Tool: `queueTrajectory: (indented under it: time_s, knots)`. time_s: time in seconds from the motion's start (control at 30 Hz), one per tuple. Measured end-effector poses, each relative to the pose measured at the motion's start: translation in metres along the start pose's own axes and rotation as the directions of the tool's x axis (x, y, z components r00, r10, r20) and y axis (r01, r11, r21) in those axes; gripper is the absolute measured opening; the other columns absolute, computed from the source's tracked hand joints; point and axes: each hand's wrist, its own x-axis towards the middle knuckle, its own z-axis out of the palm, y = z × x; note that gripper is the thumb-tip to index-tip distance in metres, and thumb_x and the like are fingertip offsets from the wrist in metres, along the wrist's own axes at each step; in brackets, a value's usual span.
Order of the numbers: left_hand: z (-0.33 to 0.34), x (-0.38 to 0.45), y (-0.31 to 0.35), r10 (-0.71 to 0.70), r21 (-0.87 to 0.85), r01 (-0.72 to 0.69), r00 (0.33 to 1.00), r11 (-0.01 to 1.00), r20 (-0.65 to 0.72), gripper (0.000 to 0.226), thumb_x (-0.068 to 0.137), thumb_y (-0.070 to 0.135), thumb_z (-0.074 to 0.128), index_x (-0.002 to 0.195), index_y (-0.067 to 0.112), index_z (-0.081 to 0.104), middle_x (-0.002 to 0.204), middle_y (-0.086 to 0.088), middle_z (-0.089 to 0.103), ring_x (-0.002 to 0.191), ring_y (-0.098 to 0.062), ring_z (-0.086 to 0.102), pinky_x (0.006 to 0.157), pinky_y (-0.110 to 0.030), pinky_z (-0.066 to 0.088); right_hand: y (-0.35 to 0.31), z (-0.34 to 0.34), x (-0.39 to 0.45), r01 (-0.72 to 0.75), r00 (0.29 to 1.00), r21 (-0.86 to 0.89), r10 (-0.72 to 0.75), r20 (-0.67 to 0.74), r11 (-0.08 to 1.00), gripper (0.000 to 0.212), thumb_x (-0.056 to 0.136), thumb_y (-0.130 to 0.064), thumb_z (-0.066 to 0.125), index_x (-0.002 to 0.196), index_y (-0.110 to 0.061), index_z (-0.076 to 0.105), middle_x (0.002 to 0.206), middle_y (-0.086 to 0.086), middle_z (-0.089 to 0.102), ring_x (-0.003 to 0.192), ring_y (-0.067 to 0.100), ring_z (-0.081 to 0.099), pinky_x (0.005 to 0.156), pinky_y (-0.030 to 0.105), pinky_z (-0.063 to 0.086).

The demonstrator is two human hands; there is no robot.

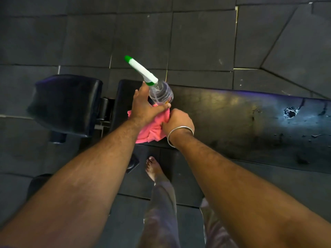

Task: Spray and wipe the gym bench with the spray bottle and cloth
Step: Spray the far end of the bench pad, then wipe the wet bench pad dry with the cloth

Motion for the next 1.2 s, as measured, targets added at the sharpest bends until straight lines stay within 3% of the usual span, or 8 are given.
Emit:
queueTrajectory:
  time_s: [0.3, 0.47, 0.6, 0.73, 0.83, 0.97, 1.07, 1.2]
  knots:
    - [-0.014, -0.004, 0.023, -0.055, 0.092, 0.042, 0.988, 0.995, 0.144, 0.082, 0.071, 0.046, 0.097, 0.139, 0.02, 0.06, 0.14, -0.002, 0.066, 0.142, -0.03, 0.053, 0.118, -0.056, 0.04, 0.054, -0.041, -0.02, 0.019, 0.997, 0.322, 0.006, -0.077, 0.946, 0.022, 0.079, -0.028, 0.06, 0.071, -0.013, 0.048, 0.082, 0.009, 0.056, 0.078, 0.031, 0.056, 0.069, 0.036, 0.042]
    - [0.012, -0.061, 0.043, -0.108, 0.143, 0.116, 0.992, 0.983, -0.065, 0.108, 0.083, 0.045, 0.088, 0.166, 0.007, 0.031, 0.167, -0.016, 0.043, 0.157, -0.034, 0.035, 0.131, -0.056, 0.023, 0.115, -0.088, -0.043, 0.007, 0.983, 0.543, 0.093, -0.156, 0.84, 0.018, 0.072, -0.027, 0.066, 0.066, -0.02, 0.051, 0.061, -0.012, 0.05, 0.06, 0.011, 0.048, 0.057, 0.034, 0.047]
    - [0.057, -0.124, 0.072, 0.207, 0.284, -0.186, 0.977, 0.941, -0.043, 0.108, 0.094, 0.044, 0.074, 0.169, 0.0, 0.01, 0.176, -0.021, 0.02, 0.165, -0.034, 0.015, 0.134, -0.05, 0.0, 0.164, -0.141, -0.058, 0.128, 0.931, 0.569, 0.1, -0.352, 0.812, 0.015, 0.065, -0.016, 0.061, 0.066, -0.024, 0.048, 0.062, -0.015, 0.047, 0.06, 0.007, 0.041, 0.06, 0.029, 0.04]
    - [0.108, -0.137, 0.101, 0.41, 0.28, -0.421, 0.907, 0.863, 0.1, 0.102, 0.097, 0.043, 0.066, 0.17, 0.005, 0.007, 0.179, -0.013, 0.012, 0.167, -0.025, 0.006, 0.134, -0.051, -0.001, 0.217, -0.187, -0.084, 0.284, 0.769, 0.383, 0.03, -0.638, 0.879, 0.018, 0.067, -0.012, 0.068, 0.076, -0.022, 0.056, 0.066, -0.015, 0.056, 0.061, 0.001, 0.048, 0.059, 0.022, 0.044]
    - [0.144, -0.129, 0.132, 0.459, 0.273, -0.479, 0.878, 0.834, 0.139, 0.096, 0.099, 0.044, 0.061, 0.17, 0.004, 0.009, 0.178, -0.008, 0.008, 0.166, -0.022, 0.003, 0.134, -0.052, 0.001, 0.251, -0.207, -0.103, 0.351, 0.636, 0.019, -0.224, -0.738, 0.936, 0.025, 0.065, -0.009, 0.074, 0.084, -0.021, 0.065, 0.072, -0.005, 0.067, 0.067, 0.012, 0.058, 0.062, 0.031, 0.046]
    - [0.182, -0.111, 0.162, 0.465, 0.256, -0.493, 0.87, 0.832, 0.163, 0.085, 0.102, 0.038, 0.057, 0.168, 0.001, 0.019, 0.177, -0.013, 0.018, 0.165, -0.027, 0.014, 0.133, -0.053, 0.001, 0.287, -0.187, -0.112, 0.403, 0.748, -0.257, -0.478, -0.46, 0.879, 0.034, 0.076, -0.036, 0.083, 0.097, -0.012, 0.071, 0.08, 0.007, 0.073, 0.075, 0.036, 0.069, 0.065, 0.043, 0.052]
    - [0.206, -0.098, 0.168, 0.444, 0.298, -0.493, 0.868, 0.817, 0.221, 0.076, 0.105, 0.031, 0.054, 0.168, 0.003, 0.023, 0.176, -0.013, 0.025, 0.165, -0.028, 0.017, 0.133, -0.054, 0.004, 0.299, -0.151, -0.103, 0.298, 0.821, -0.293, -0.401, -0.407, 0.908, 0.062, 0.089, -0.051, 0.071, 0.133, -0.007, 0.067, 0.128, 0.017, 0.072, 0.117, 0.04, 0.068, 0.1, 0.049, 0.051]
    - [0.221, -0.092, 0.147, 0.318, 0.457, -0.456, 0.882, 0.764, 0.348, 0.072, 0.111, 0.039, 0.042, 0.172, 0.011, 0.015, 0.18, -0.008, 0.013, 0.167, -0.023, 0.007, 0.134, -0.055, 0.001, 0.304, -0.111, -0.074, 0.008, 0.953, -0.379, -0.122, -0.277, 0.926, 0.088, 0.1, -0.064, 0.038, 0.169, -0.021, 0.006, 0.178, 0.01, 0.0, 0.163, 0.037, -0.002, 0.129, 0.059, 0.007]
